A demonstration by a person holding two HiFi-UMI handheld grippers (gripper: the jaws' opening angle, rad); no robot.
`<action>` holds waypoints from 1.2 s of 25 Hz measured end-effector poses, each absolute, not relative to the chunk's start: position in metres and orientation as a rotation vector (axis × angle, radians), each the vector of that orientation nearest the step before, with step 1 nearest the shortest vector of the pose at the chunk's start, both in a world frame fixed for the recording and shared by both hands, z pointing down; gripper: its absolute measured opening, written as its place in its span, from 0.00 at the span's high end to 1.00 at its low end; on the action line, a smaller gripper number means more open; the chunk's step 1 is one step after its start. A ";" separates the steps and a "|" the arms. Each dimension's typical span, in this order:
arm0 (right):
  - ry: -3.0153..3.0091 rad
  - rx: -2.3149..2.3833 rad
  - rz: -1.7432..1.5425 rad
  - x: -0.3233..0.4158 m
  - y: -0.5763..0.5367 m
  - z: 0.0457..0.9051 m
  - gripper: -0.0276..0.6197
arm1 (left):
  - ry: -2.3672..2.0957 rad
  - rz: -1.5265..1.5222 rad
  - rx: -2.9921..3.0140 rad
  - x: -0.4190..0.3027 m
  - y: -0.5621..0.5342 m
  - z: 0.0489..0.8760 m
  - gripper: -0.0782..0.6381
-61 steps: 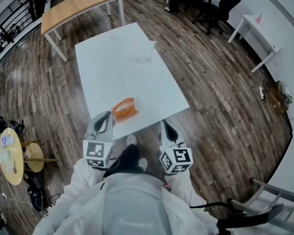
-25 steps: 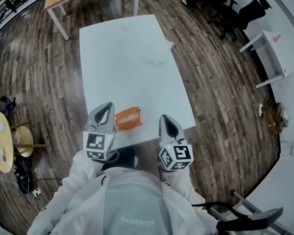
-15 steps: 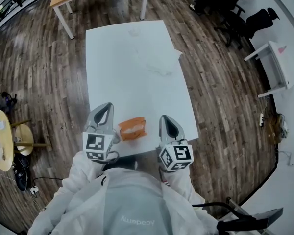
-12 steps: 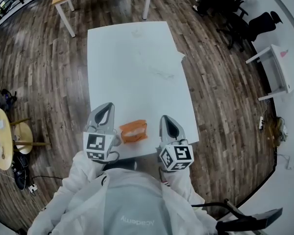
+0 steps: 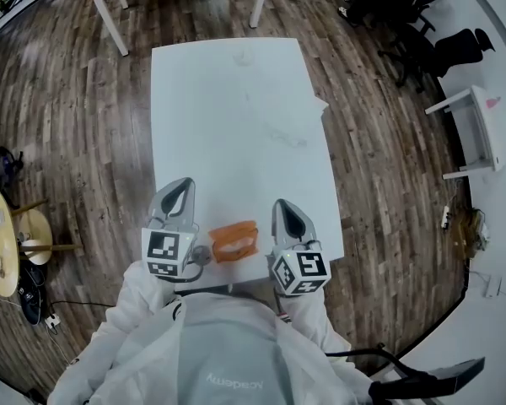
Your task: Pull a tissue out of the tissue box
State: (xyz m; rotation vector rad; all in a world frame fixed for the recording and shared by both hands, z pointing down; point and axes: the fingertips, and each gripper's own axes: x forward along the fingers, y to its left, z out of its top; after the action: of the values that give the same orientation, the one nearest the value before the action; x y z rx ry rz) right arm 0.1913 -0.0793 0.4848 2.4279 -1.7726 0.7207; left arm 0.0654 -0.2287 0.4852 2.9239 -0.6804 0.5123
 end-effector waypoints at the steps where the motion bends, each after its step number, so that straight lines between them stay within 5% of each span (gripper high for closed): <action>1: -1.772 2.425 0.724 0.191 -0.082 0.485 0.96 | -0.683 0.512 2.919 0.066 -0.232 0.486 0.89; 30: -2.008 2.213 0.746 0.211 -0.106 0.491 0.95 | -0.950 0.568 2.827 0.056 -0.222 0.483 0.89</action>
State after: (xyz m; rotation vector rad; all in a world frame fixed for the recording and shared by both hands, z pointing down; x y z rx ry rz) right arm 0.2114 -0.1061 0.4913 2.2134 -2.0080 0.7465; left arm 0.0556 -0.2224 0.4825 2.8273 -0.9501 0.5684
